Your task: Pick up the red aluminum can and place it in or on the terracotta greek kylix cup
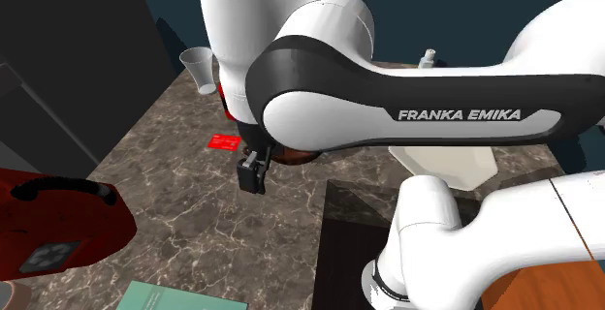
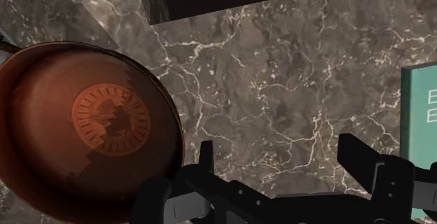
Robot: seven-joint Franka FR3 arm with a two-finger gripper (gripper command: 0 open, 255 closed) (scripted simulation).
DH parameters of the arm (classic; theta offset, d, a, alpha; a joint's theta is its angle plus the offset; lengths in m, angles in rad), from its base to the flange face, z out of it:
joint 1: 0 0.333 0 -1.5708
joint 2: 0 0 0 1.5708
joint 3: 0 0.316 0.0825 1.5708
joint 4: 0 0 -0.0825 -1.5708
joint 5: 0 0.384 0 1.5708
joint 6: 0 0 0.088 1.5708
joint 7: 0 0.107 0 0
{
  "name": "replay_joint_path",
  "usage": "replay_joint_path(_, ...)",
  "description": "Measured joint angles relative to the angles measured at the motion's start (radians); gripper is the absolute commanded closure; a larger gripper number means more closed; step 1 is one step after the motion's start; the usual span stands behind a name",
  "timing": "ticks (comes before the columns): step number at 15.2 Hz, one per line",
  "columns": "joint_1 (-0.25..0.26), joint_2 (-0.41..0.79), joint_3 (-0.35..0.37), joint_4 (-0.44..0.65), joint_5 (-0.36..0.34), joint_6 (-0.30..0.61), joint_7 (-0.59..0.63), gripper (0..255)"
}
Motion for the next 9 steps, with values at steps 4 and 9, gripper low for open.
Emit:
replay_joint_path(4,-0.010,0.051,-0.044,0.030,-0.024,0.023,-0.050,0)
replay_joint_path(9,-0.028,0.185,-0.149,0.121,-0.066,0.069,-0.175,0)
